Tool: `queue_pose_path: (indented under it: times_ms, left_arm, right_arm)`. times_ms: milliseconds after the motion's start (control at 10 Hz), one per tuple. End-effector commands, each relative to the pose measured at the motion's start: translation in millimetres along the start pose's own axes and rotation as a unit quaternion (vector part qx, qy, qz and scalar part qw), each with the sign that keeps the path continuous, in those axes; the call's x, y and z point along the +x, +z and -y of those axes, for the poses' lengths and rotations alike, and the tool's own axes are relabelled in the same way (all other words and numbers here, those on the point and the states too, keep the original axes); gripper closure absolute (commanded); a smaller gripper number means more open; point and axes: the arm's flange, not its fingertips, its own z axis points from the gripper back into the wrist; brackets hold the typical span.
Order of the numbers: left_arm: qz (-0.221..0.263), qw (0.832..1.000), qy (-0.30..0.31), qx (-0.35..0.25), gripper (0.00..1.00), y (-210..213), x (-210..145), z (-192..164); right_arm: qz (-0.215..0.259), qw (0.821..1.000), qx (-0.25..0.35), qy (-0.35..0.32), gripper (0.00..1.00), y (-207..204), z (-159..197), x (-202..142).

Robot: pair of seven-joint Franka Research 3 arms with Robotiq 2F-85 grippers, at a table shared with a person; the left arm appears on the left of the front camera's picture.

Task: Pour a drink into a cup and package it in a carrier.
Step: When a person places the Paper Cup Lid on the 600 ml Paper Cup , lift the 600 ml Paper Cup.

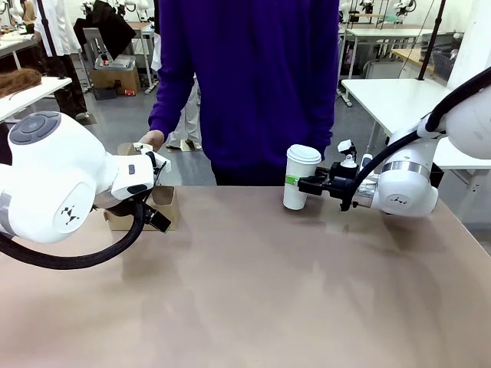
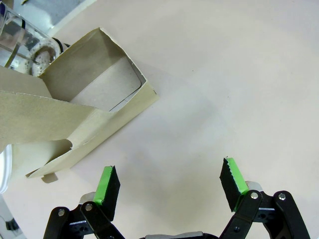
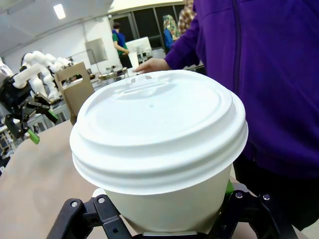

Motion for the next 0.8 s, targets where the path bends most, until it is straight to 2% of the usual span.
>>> queue_pose_path:
  times_ms: [0,300,400,700]
  left_arm:
    - [0.000,1.000,0.000,-0.001,0.00,0.3,-0.1,-0.1]
    - [0.000,1.000,0.000,-0.001,0.00,0.3,-0.1,-0.1]
    - [0.000,1.000,0.000,-0.001,0.00,0.3,-0.1,-0.1]
    - [0.000,1.000,0.000,-0.001,0.00,0.3,-0.1,-0.1]
  right_arm:
    - [-0.012,1.000,0.003,0.009,0.20,2.1,-18.7,36.9]
    - [-0.022,1.000,-0.002,0.019,0.20,13.5,-62.7,110.9]
    - [-0.031,0.999,0.009,0.016,0.20,23.6,-81.6,135.0]
    - [-0.045,0.998,-0.010,0.033,0.20,61.7,-134.0,189.3]
